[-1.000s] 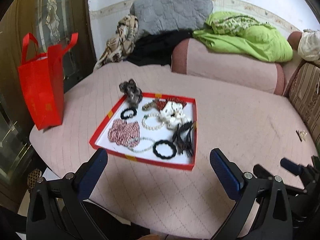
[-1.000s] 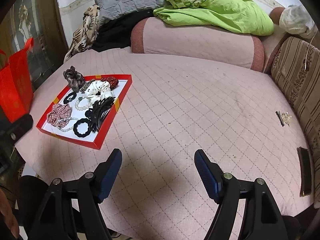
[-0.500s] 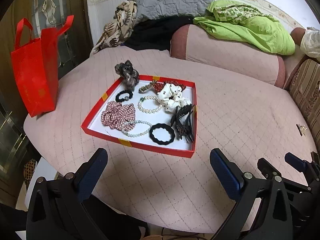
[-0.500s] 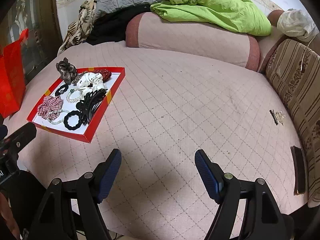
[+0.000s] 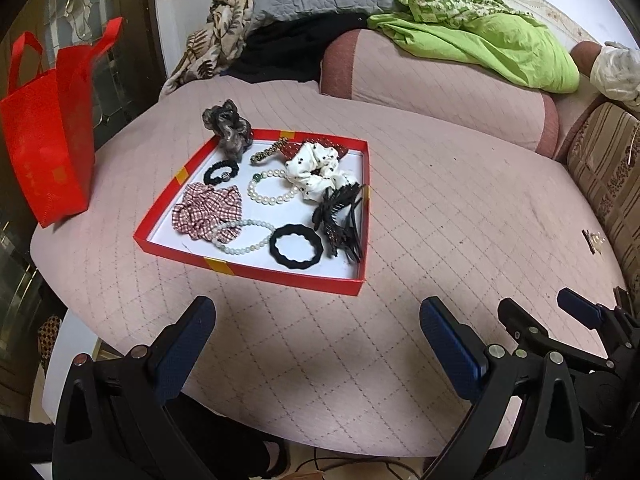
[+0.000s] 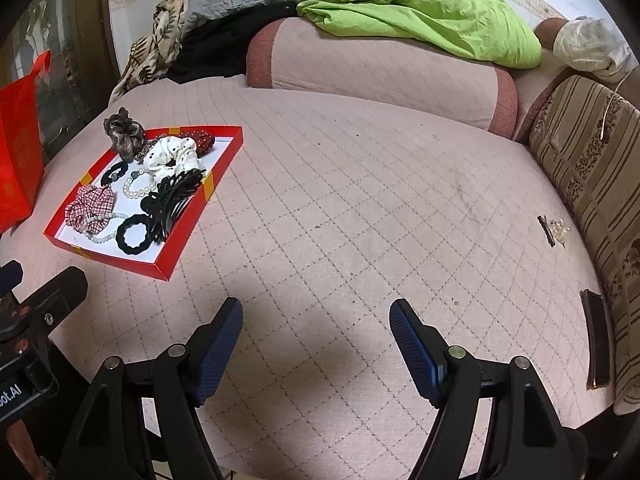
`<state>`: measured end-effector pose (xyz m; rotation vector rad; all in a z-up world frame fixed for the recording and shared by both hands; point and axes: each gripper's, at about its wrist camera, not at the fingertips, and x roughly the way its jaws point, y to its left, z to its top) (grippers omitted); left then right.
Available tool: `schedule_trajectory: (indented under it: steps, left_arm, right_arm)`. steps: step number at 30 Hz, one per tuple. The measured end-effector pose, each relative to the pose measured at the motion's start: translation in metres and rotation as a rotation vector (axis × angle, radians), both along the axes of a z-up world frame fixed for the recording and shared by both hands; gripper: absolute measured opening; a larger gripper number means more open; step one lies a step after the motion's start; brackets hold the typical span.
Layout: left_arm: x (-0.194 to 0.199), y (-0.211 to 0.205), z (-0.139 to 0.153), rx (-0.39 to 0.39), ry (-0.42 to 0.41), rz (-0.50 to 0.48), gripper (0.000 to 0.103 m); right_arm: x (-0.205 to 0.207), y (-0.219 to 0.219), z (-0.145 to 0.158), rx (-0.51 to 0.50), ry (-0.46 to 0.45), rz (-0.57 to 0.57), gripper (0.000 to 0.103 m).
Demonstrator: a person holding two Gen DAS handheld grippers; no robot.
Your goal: Organize jewelry
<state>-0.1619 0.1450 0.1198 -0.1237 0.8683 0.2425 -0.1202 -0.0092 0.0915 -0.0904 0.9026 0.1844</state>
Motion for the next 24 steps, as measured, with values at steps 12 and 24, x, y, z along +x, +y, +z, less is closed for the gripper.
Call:
schedule_trajectory:
  steps: [12,24]
  left_arm:
    - [0.002,-0.003,-0.011,-0.016,0.034,-0.019,0.102]
    - [0.007,-0.006,-0.016,-0.03,0.057,-0.032,0.102]
  right_arm:
    - [0.002,-0.002,-0.004,-0.011,0.003,-0.005,0.08]
    - [0.004,-0.004,-0.008,-0.01,0.014,-0.003,0.082]
